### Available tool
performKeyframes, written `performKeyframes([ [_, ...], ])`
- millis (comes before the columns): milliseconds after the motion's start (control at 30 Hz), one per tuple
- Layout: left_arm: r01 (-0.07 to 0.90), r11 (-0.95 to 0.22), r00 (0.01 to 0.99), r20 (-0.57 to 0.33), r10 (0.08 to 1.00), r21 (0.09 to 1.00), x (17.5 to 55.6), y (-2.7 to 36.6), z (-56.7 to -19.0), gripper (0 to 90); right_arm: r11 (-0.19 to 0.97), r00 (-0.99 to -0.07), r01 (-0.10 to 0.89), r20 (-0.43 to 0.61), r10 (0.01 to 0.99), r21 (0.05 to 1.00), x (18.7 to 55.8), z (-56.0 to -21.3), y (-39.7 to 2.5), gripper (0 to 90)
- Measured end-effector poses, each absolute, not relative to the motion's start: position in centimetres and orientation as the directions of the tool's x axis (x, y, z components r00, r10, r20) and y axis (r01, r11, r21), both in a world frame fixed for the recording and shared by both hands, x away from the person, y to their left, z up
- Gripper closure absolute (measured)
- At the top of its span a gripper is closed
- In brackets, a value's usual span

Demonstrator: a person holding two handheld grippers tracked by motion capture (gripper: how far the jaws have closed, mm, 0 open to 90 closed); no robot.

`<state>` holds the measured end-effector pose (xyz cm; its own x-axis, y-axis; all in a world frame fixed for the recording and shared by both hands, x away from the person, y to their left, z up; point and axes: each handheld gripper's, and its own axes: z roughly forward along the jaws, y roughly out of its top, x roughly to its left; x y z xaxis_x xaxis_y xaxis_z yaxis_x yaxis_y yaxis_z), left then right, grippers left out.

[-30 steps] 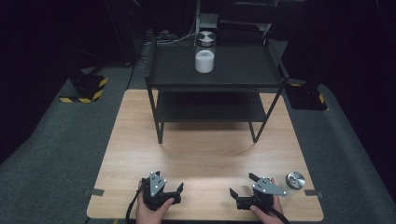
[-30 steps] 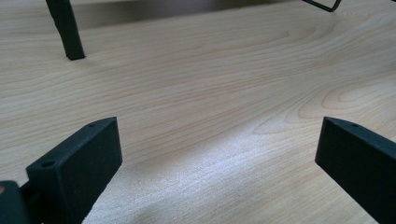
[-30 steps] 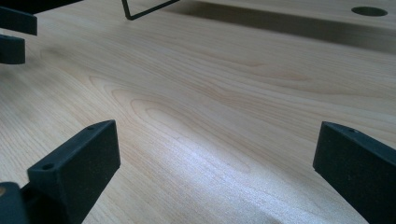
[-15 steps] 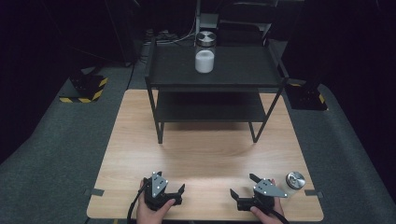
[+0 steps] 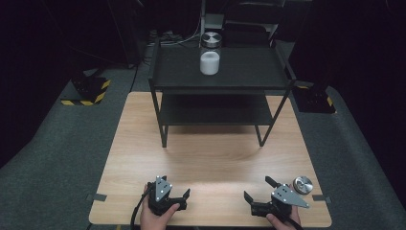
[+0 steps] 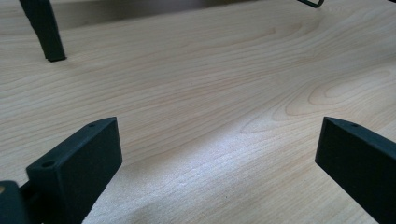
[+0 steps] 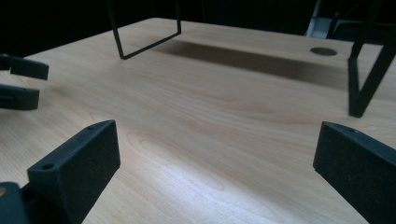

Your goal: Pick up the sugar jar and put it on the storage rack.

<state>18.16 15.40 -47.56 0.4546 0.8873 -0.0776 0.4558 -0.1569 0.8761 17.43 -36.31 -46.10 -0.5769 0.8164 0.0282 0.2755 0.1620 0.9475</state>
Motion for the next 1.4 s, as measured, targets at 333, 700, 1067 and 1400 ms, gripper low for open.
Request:
performKeyframes([
  [333,0.458,-0.156,0.459,-0.082,0.884,0.875,18.3,15.6,-47.6,0.7,0.12,-0.534,0.225,0.02,0.845,0.967,16.2,-45.2,-37.7,0.1],
  [700,0.452,-0.168,0.473,-0.076,0.878,0.876,18.3,15.7,-47.6,0.7,0.088,-0.462,0.187,0.009,0.887,0.978,15.2,-44.5,-39.5,0.1],
  [1067,0.455,-0.164,0.476,-0.083,0.876,0.875,18.4,15.8,-47.6,0.7,0.073,-0.357,0.185,-0.002,0.934,0.98,14.2,-45.1,-41.8,0.1],
  [1400,0.457,-0.169,0.482,-0.084,0.872,0.873,18.7,15.7,-47.5,0.7,0.052,-0.286,0.221,0.014,0.958,0.974,14.2,-46.1,-43.1,0.4],
])
